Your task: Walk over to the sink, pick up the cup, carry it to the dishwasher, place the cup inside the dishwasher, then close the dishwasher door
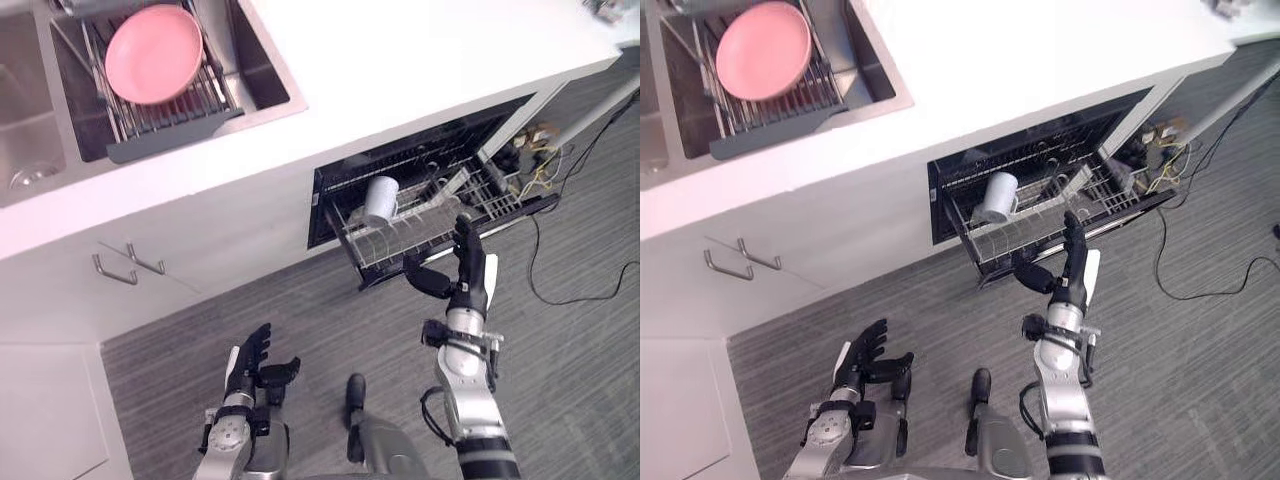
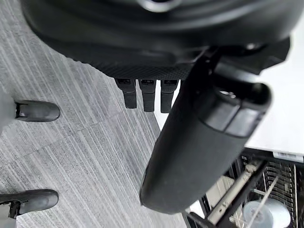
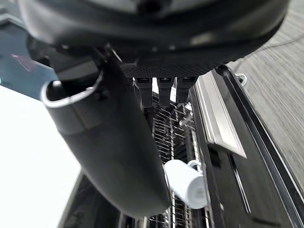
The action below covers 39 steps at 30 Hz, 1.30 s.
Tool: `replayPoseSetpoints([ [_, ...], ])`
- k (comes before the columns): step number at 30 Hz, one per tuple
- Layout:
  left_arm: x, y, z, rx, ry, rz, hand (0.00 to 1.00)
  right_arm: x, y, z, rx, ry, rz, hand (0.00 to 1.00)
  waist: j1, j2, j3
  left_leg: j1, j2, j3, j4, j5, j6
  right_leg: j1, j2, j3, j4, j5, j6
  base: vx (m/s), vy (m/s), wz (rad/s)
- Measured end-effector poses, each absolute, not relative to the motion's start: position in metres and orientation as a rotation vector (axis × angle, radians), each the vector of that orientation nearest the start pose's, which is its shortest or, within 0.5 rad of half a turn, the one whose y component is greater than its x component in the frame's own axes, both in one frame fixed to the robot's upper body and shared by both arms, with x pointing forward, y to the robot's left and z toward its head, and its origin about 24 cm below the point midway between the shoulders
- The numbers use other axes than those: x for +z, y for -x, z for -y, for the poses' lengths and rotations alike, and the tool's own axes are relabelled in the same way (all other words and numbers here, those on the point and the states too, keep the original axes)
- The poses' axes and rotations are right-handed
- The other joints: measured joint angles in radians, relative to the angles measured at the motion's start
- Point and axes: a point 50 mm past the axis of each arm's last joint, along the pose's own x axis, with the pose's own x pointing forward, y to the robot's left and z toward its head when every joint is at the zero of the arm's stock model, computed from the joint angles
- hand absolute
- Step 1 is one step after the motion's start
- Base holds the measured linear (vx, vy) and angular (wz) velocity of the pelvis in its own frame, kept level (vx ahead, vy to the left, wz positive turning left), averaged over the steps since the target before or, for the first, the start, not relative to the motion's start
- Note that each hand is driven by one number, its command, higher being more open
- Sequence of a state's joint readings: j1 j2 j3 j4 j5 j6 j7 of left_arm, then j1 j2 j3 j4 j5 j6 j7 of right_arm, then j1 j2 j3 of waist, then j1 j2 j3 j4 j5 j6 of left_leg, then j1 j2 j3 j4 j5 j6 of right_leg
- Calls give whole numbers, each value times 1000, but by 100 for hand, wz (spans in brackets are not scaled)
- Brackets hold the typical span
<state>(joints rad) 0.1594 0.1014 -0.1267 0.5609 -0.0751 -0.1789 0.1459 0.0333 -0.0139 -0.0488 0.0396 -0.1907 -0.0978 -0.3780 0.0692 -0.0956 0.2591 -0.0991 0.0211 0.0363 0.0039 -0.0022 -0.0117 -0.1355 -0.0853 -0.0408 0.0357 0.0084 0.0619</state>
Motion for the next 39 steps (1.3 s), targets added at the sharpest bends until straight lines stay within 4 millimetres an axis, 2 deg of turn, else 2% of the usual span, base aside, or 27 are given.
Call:
replayPoseSetpoints([
  [4, -108, -155, -171, 97, -101, -616, 90, 35, -232, 181, -393, 201, 63, 90, -9, 14, -54, 16, 0, -5, 0, -1, -1, 23, 0, -8, -10, 0, 0, 10, -5, 4],
  [9, -121, -140, -172, 81, -123, -703, 90, 36, -223, 176, -346, 189, 84, 90, -14, 50, -114, 37, 1, -17, 2, -2, -3, 55, 0, -20, -20, 1, 2, -27, -7, 7],
  [13, -129, -131, -177, 97, -128, -754, 90, 41, -218, 172, -320, 181, 113, 90, -25, 69, -138, 51, 1, -21, 4, -2, -3, 77, 0, -23, -30, 6, 6, -35, -4, 2],
  [18, -135, -121, -183, 107, -143, -802, 90, 49, -215, 169, -298, 175, 157, 90, -34, 72, -148, 67, 6, -23, 11, -10, -7, 101, 0, -25, -41, 8, 5, -5, -1, 1],
  [21, -135, -120, -185, 120, -140, -804, 90, 55, -213, 168, -289, 167, 188, 90, -31, 74, -147, 35, 8, -33, 87, -48, -8, 108, 1, -35, -35, 3, 3, -5, 2, 11],
  [22, -134, -122, -186, 122, -139, -796, 90, 58, -213, 169, -288, 168, 201, 90, -34, 78, -145, -6, 9, -47, 147, -71, -10, 111, -1, -59, -31, 0, 1, -28, 7, 32],
  [24, -134, -125, -185, 119, -143, -790, 90, 61, -213, 171, -293, 177, 217, 90, -34, 81, -143, -35, 5, -45, 170, -78, -16, 118, -9, -101, -31, -3, -1, -61, 28, 60],
  [25, -133, -126, -184, 114, -148, -788, 90, 64, -213, 173, -298, 184, 230, 90, -28, 84, -141, -39, 37, 44, 167, -102, -9, 127, -14, -132, -32, -5, -1, -71, 22, 76],
  [26, -133, -126, -184, 114, -150, -788, 90, 66, -213, 173, -299, 186, 238, 90, -27, 85, -140, -40, 60, 109, 173, -106, -15, 135, -19, -148, -34, -8, 2, -48, -2, 84],
  [27, -134, -126, -182, 112, -146, -790, 90, 71, -214, 175, -301, 199, 263, 90, -29, 95, -137, -43, 106, 220, 198, -105, -16, 150, -27, -180, -31, -18, 9, -11, -5, 70],
  [29, -134, -126, -180, 112, -138, -790, 90, 79, -221, 177, -297, 219, 301, 90, -20, 106, -135, -50, 127, 273, 221, -107, -10, 144, -38, -196, -3, -41, 22, 22, 62, 45],
  [31, -133, -127, -180, 118, -138, -779, 90, 86, -227, 173, -282, 216, 337, 90, -2, 104, -133, -51, 109, 273, 239, -121, 7, 133, -60, -194, 31, -65, 34, 65, 94, 9],
  [34, -133, -127, -180, 117, -140, -779, 90, 88, -228, 171, -273, 214, 344, 90, -3, 99, -130, -50, 88, 273, 281, -163, 16, 132, -92, -192, 88, -115, 50, 104, 117, 5],
  [36, -133, -127, -183, 111, -154, -777, 90, 87, -228, 171, -273, 214, 342, 90, -11, 78, -123, -35, 53, 272, 316, -220, 35, 116, -150, -189, 201, -187, 80, 184, 150, 12],
  [37, -132, -128, -184, 111, -159, -774, 90, 87, -228, 171, -274, 214, 341, 90, -13, 75, -122, -25, 42, 269, 317, -234, 37, 111, -167, -187, 239, -204, 93, 227, 126, 17],
  [39, -134, -126, -185, 105, -168, -783, 90, 79, -230, 174, -280, 234, 302, 90, -32, 63, -116, 6, 0, 239, 317, -254, 55, 36, -217, -151, 479, -219, 84, 250, 163, 39],
])
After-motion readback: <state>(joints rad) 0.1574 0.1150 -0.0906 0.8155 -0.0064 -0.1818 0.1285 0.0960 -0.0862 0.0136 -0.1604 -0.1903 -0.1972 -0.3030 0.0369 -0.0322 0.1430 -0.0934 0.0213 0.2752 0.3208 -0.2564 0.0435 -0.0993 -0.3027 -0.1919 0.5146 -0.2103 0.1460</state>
